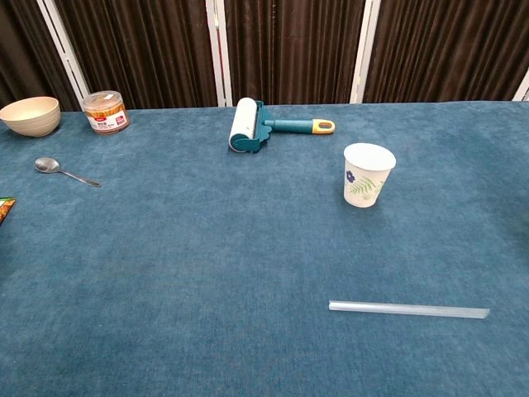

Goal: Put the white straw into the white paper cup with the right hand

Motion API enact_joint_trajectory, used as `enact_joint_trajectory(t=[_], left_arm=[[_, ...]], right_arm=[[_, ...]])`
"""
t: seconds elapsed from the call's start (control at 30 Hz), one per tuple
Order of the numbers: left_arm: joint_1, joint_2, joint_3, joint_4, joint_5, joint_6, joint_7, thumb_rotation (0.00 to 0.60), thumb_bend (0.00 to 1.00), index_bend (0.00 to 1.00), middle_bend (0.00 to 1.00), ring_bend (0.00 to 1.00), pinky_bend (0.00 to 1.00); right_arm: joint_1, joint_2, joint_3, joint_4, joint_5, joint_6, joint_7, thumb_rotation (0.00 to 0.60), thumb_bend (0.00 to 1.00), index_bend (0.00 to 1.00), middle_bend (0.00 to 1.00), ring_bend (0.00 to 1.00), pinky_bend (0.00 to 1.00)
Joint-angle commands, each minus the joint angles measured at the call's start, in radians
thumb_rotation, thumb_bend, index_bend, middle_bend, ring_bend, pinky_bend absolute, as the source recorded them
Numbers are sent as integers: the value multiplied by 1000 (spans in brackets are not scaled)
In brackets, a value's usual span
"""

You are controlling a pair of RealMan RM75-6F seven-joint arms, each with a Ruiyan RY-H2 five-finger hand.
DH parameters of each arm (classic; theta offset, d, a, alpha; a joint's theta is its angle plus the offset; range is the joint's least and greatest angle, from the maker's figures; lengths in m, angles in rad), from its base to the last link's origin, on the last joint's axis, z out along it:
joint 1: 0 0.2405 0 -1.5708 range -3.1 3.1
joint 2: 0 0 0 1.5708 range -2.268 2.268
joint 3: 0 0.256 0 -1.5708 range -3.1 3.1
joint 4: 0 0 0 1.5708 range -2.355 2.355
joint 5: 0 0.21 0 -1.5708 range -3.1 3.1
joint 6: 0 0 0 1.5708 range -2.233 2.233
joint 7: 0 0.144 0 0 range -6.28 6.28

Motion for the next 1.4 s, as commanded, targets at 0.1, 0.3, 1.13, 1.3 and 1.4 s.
enact_joint_trajectory(t=[0.1,0.3,1.13,1.3,1.4], left_arm=[[0,0,0,-1,1,1,2,600,166,0,0,0,0],[1,0,1,-1,1,2,1,600,168,0,0,0,0],[0,0,0,-3,-2,0,4,600,166,0,0,0,0],[1,0,1,-3,0,2,4,600,165,0,0,0,0],[2,0,1,-1,1,3,2,600,166,0,0,0,0]], right_arm=[[0,1,-1,1,-1,-1,3,600,211,146,0,0,0],[1,5,-1,-4,-5,-2,12,600,211,146,0,0,0],[6,115,-63,-252,-141,-50,311,600,204,395,1000,895,827],[11,86,-87,-299,-132,-82,228,600,207,447,1000,923,846],[19,65,-104,-309,-117,-122,212,600,209,461,1000,923,846]])
